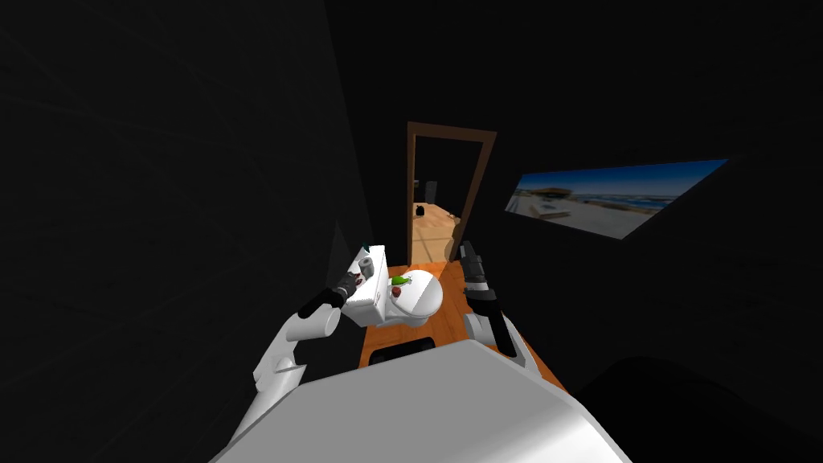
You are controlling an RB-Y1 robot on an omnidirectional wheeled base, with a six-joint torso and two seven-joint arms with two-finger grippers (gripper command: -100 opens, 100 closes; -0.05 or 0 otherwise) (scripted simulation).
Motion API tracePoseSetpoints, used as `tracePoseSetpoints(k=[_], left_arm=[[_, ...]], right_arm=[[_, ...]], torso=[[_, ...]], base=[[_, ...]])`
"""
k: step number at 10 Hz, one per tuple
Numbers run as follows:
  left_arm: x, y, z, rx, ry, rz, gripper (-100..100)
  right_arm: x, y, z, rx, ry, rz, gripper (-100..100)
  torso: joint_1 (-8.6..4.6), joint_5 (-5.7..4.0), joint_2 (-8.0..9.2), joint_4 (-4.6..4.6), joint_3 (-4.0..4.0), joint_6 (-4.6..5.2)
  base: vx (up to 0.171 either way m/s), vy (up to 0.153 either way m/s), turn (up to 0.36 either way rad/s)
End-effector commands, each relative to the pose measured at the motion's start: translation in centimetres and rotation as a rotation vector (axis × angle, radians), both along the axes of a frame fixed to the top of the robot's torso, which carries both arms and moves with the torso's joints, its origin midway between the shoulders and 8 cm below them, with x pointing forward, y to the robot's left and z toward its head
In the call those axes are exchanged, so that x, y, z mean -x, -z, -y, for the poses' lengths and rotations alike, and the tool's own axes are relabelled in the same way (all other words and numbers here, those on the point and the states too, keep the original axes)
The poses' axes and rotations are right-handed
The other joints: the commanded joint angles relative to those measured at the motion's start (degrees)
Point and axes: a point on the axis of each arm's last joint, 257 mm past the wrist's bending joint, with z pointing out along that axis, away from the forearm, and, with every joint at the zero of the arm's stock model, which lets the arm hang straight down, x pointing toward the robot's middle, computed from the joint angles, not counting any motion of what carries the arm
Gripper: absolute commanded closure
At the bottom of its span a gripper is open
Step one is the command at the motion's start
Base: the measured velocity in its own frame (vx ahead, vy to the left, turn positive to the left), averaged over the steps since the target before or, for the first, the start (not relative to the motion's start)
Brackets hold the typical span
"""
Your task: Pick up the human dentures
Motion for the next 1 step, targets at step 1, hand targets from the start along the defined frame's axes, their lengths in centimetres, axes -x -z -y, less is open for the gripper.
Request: tracePoseSetpoints(k=[1], left_arm=[[0.00, 0.00, 0.00, 0.000, 0.000, 0.000, 0]], right_arm=[[0.00, 0.00, 0.00, 0.000, 0.000, 0.000, 0]], torso=[[0.00, 0.00, 0.00, 0.00, 0.00, 0.00]], base=[[0.000, 0.000, 0.000]])
